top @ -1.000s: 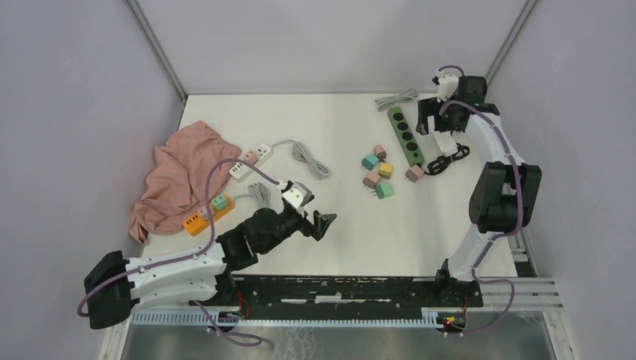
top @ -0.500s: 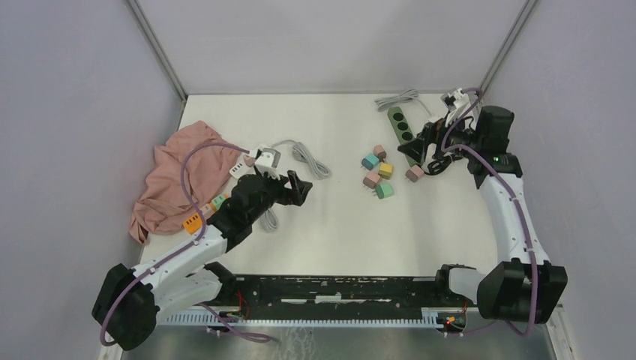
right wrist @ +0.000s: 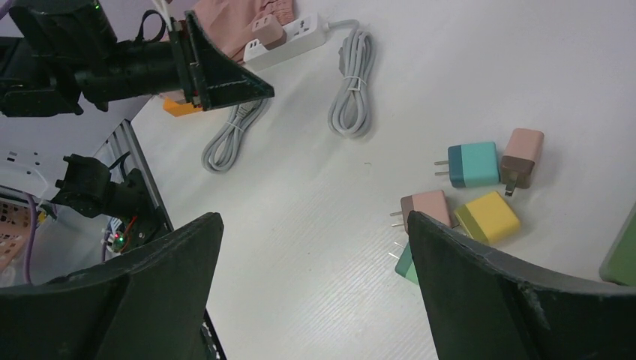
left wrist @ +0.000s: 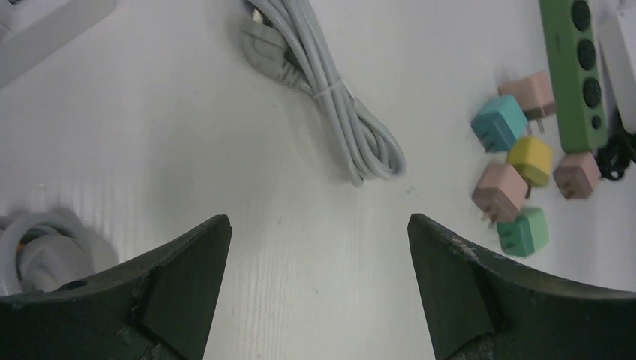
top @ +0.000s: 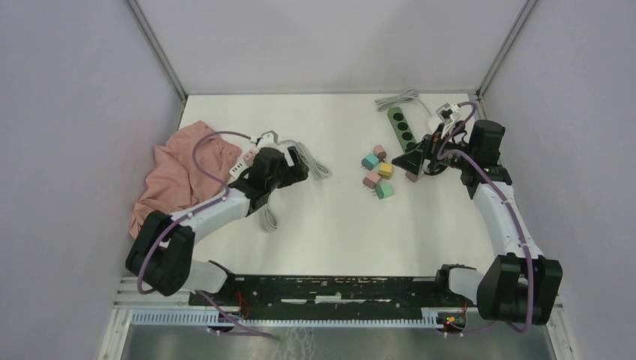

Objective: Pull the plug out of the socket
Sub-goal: Pick up the socket from the center of the board, then move the socket to the center of the board.

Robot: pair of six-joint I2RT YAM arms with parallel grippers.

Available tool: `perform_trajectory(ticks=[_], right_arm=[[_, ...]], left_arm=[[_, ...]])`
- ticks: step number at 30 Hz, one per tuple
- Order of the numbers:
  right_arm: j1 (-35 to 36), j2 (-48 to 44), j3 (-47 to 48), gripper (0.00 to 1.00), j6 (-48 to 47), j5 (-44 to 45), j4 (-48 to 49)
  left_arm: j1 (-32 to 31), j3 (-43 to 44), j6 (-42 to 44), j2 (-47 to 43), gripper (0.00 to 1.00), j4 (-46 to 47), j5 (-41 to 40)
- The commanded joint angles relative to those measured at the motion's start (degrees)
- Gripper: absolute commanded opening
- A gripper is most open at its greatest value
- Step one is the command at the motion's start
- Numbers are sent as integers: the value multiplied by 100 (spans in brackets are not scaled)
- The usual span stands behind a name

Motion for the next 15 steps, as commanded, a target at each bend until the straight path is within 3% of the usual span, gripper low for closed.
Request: perform_trajectory(ticks=[1,5,12,15], right_arm=[[-30,-23,210,99,56,-252,271],[-31,-9,209,100,66,-255,241],[-25,106,235,100,67,-268,173],[-29,140,240,100,69,-279,163]], left_arm=[[17,1000,-812,673,95,-884,-1290],[16,1956,-1018,1535,95,-1746,-1888],[16,4006,-878,3271,96,-3316,-2109],[16,4411,-873,3618,96,-3470,-2113]])
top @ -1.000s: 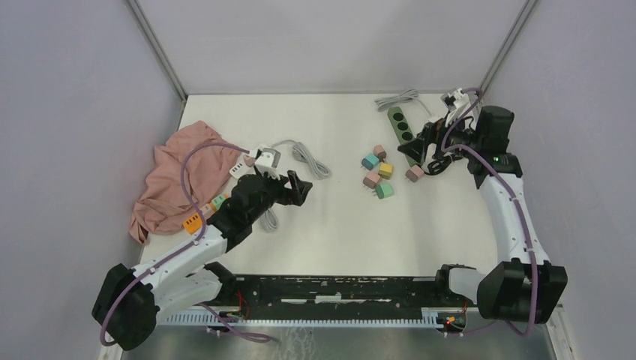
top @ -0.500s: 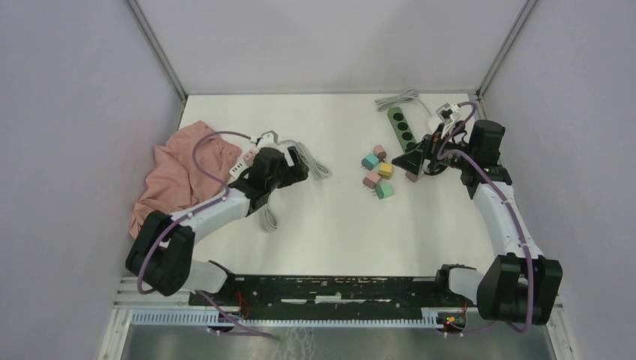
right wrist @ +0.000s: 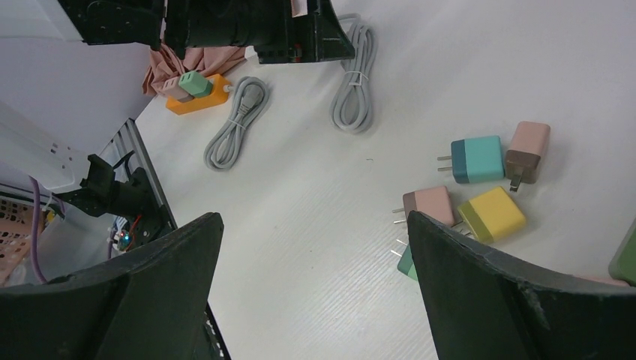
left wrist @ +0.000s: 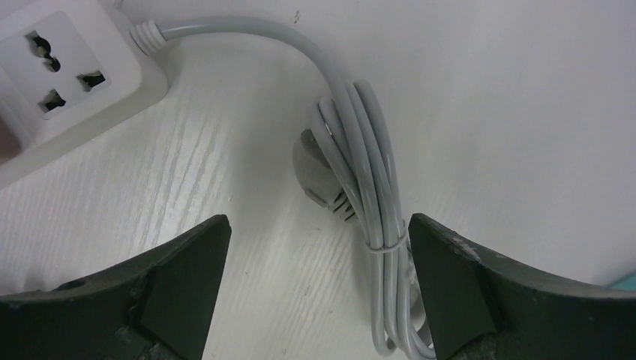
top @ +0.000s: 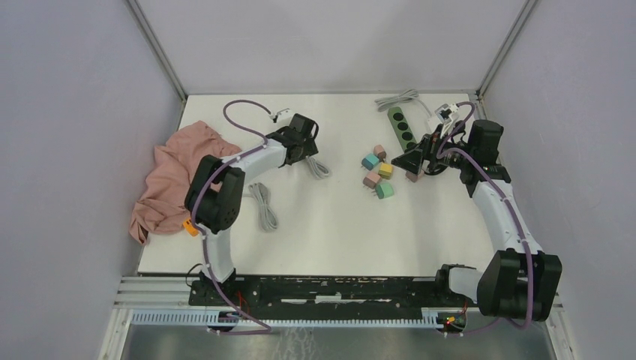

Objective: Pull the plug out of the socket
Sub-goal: Move the socket to the center of the board.

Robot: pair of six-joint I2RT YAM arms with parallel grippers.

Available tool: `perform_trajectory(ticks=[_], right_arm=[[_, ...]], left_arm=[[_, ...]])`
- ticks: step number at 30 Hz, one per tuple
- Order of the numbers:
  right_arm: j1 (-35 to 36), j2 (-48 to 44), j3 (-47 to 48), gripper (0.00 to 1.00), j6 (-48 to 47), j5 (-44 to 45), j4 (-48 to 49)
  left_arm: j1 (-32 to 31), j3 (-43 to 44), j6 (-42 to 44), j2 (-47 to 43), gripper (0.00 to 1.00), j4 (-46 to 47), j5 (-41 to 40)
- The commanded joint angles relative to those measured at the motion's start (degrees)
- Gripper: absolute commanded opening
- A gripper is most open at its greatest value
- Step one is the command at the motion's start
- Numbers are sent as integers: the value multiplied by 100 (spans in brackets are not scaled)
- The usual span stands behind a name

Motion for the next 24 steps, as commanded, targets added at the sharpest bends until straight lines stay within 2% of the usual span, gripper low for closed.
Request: perform_trajectory(ticks=[1,10,17,20,24], right_arm=[[-23,47,232,100,58,-244,162],[-30,95,247,100,50,-275,139],[-27,104,252,99,48,-299,121],[-27,105,256,100,47,-313,115],[-30,118,264,100,37,-314,96]], left_arm=[[13,664,-150,396,96,-721,-344],[11,1887,-139,1340,88,-1355,-262],[14,2124,-89,1591,82,-1381,-31],[16,2139,-76,1622,74,-1382,105],[-1,2112,-36,1598,58,-1370,340]])
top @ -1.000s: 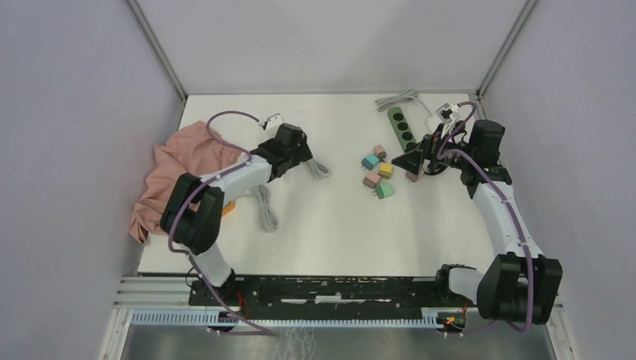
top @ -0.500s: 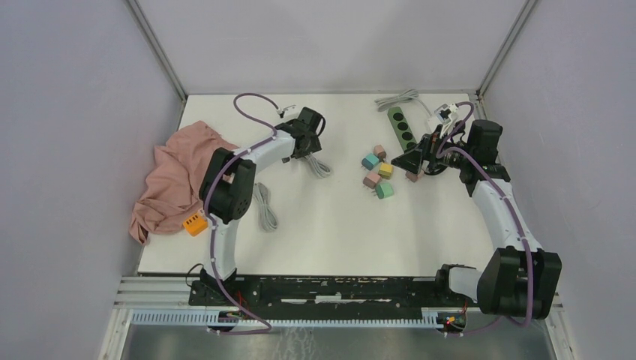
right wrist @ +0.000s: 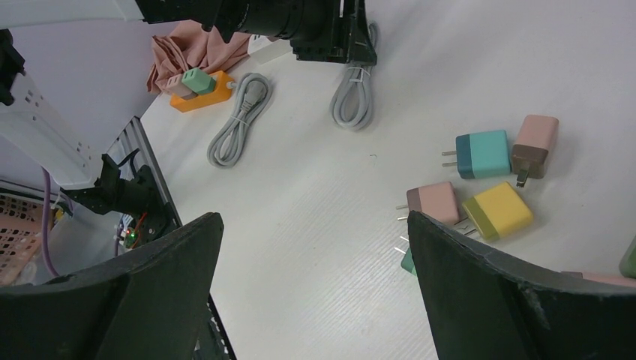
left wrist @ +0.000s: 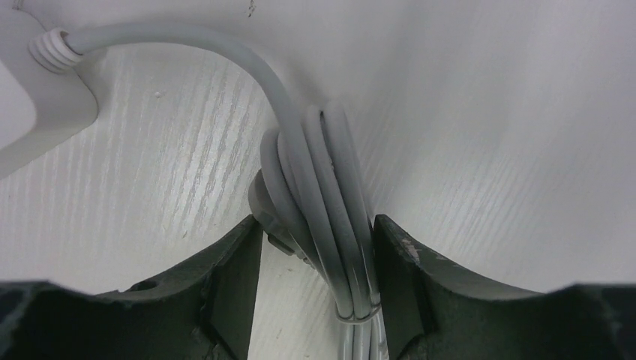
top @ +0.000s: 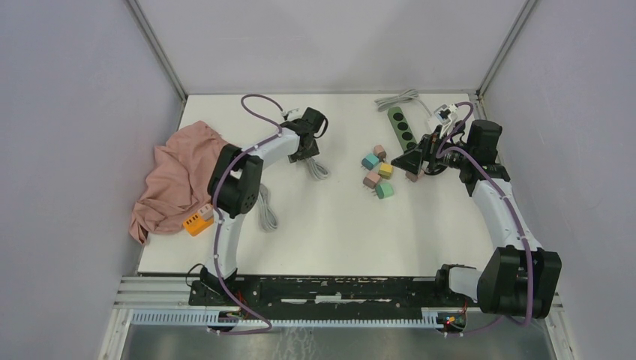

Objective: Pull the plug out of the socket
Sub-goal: Move the socket to the center of the board.

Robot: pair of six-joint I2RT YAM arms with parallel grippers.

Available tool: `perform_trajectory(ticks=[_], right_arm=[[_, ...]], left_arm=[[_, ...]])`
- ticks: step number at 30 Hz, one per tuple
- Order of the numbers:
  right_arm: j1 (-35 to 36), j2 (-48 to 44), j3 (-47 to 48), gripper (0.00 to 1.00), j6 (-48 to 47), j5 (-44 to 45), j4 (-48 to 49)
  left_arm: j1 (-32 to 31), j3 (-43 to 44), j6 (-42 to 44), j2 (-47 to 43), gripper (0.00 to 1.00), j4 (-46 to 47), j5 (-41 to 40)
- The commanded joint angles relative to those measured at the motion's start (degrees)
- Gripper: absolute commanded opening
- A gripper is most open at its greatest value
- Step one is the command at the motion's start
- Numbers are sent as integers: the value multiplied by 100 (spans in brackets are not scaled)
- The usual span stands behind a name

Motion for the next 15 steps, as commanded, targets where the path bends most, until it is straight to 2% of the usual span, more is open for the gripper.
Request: perform_trajectory(ticks=[1,4,5,7,12,15], right_arm=[[-22,-3,265,100,28,-260,125],[-28,-9,269,100,13,-265,108],[-22,-9,274,100,2,-261,99],[-24,-14,280,99,-32,-253,70],[-27,-9,300,100,-78,-250,14],[-26,-3,303,100,-83,-243,-3]], left_arm=[[5,195,-4,-48,53,-23,301],[-14,-15,59,-197,46,111,540],[-26,-205,87,-287,41,213,650],[-26,-629,146,-551,38,552,868],[-29,-2279,401,-1693,34,2166,1887],[-92,-2572,568,-1996,22,2146,2301]])
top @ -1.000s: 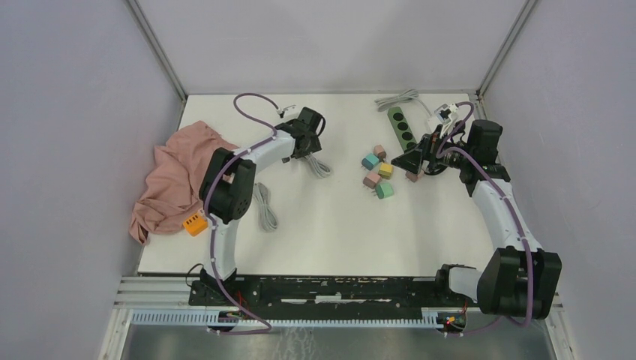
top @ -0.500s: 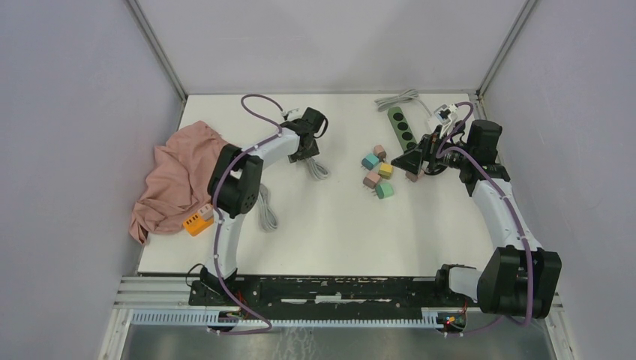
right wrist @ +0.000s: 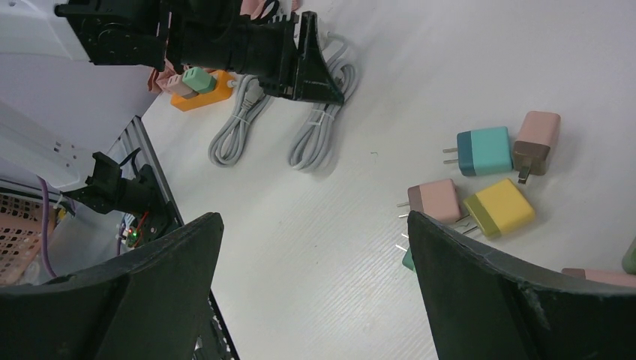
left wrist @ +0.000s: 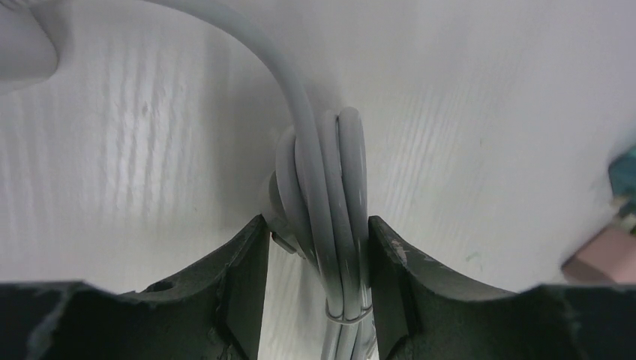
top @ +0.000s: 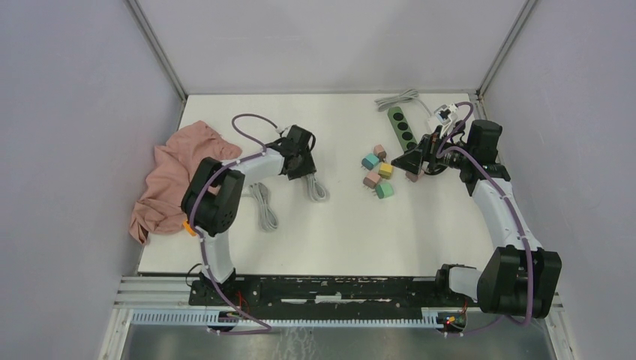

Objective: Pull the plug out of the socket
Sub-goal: Move the socket to the center of the board.

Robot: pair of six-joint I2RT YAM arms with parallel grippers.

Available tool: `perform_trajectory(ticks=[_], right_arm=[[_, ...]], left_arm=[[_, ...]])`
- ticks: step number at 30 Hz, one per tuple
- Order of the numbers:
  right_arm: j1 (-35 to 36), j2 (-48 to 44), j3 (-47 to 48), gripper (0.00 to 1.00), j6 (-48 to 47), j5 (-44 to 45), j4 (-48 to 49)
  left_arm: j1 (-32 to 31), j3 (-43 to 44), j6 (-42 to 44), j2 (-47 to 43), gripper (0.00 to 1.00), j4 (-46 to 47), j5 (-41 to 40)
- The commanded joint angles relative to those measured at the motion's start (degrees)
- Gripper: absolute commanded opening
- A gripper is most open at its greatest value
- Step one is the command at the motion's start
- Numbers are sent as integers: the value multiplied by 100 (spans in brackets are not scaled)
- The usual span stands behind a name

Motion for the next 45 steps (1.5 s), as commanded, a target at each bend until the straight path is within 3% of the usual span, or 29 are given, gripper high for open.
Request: perform_trajectory(ticks=[1,11,16,25,33,36,39,45], right_arm=[[-15,-4,279,100,-65,-240,100],[-15,28,348,100,-270,-196,-107],[-15,39,433,100,-486,-89,-356],[-71,17,488,100,-620,61,-491],[-172,-23,517,100,-639,123,-532],[-221,-37,516,99,-629,152,-540],[-260,-67,516,99,-622,202,-540],[-326,-97,507,99,-612,219,-532]], left_arm=[[-170,-310,453,-617,21,539,1009],[-1400,-1136,619,-1315,20,805,1284],[-1848,-1600,221,-1429,20,1845,1775],[-2452,-1474,-496,-812,22,3278,2220],[-2924,-1067,-1110,-52,31,4306,2271],[-3030,-815,-1248,275,40,4611,2362],[-3137,-594,-1276,427,55,4817,2401],[-3255,-903,-897,112,79,5294,2275]])
